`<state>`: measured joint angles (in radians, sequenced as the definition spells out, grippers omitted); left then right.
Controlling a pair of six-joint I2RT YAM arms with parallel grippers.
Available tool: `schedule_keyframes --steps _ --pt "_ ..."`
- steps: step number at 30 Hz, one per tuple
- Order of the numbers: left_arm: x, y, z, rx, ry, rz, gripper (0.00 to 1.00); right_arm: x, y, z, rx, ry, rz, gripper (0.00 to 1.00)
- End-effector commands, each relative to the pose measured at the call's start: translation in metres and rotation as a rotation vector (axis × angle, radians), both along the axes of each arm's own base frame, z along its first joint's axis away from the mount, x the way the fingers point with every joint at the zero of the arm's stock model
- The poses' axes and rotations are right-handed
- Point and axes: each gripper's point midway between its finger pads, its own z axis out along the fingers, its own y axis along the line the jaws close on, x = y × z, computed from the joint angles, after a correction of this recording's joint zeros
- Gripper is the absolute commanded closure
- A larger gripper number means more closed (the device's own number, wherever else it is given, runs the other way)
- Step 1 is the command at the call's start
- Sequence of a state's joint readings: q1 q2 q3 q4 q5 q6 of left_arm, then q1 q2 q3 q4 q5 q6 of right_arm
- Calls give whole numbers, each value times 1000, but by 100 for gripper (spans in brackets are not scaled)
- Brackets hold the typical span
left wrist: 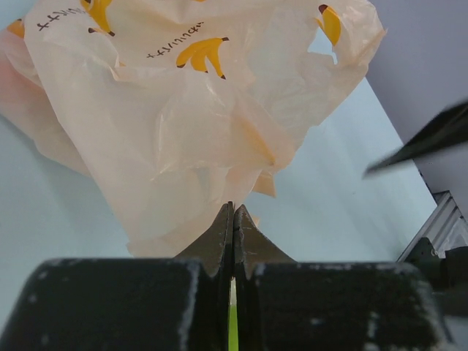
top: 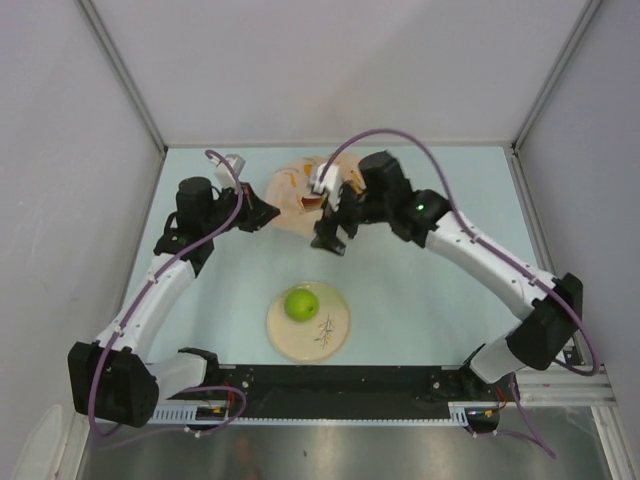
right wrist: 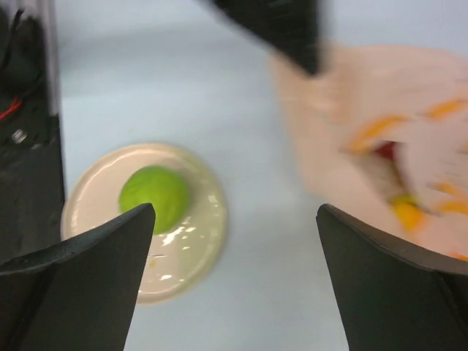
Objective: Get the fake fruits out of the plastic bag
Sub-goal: Take out the fake fruit from the plastic bag.
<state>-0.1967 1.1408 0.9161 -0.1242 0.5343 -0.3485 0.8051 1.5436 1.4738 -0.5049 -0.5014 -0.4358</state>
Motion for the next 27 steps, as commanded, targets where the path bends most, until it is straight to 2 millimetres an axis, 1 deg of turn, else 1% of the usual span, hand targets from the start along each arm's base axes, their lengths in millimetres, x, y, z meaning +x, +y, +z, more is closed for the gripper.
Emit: schedule_keyframes --steps 1,2,4,5,7,8,11,12,13,14,15,16,17,18,20,21,22,23,24,25,27 --pt "-8 -2 4 -6 9 -39 100 50 -29 11 50 26 -157 3" --pt "-10 -4 4 0 8 -63 100 71 -31 3 44 16 -219 10" --pt "-12 -3 -2 47 -3 -96 100 89 -32 -3 49 1 -251 19" --pt "-13 -2 -4 63 -3 -105 100 104 -30 -12 53 -11 -267 31" --pt "-14 0 -10 108 -12 -122 100 114 -25 -16 64 -22 -259 40" --pt "-13 1 -10 131 -30 -136 100 118 -19 -24 67 -23 -241 46" --pt "-12 3 -10 165 -52 -155 100 130 -15 -38 53 -38 -252 54" --pt "-11 3 -10 173 -55 -154 100 135 -14 -50 37 -26 -262 55" --pt "-11 4 -9 180 -60 -158 100 140 -15 -58 18 -29 -285 56" --pt "-13 5 -7 205 -72 -176 100 155 -21 -62 -14 -61 -358 58" --pt "-14 5 -6 215 -78 -194 100 164 -23 -81 -55 -48 -389 59" --pt "-15 6 -9 241 -85 -206 100 172 -26 -91 -84 -40 -416 60" --pt "-16 9 -12 272 -90 -220 100 184 -35 -99 -120 -37 -469 60" --pt "-16 9 -15 283 -87 -228 100 204 -42 -115 -145 -22 -514 60" --pt "-17 10 -21 299 -89 -244 100 226 -55 -127 -168 1 -593 59" --pt "-17 9 -21 295 -94 -248 100 245 -59 -120 -150 -12 -632 58" --pt "-18 7 -22 287 -92 -258 99 261 -72 -141 -176 19 -678 56" --pt "-18 6 -22 282 -89 -261 100 271 -80 -147 -185 24 -727 53" --pt "-19 5 -24 280 -83 -271 100 281 -84 -144 -177 7 -751 47" --pt "-19 4 -26 280 -75 -280 100 287 -89 -151 -182 4 -767 36" --pt "-22 0 -30 288 -79 -313 100 294 -92 -154 -174 11 -784 29"
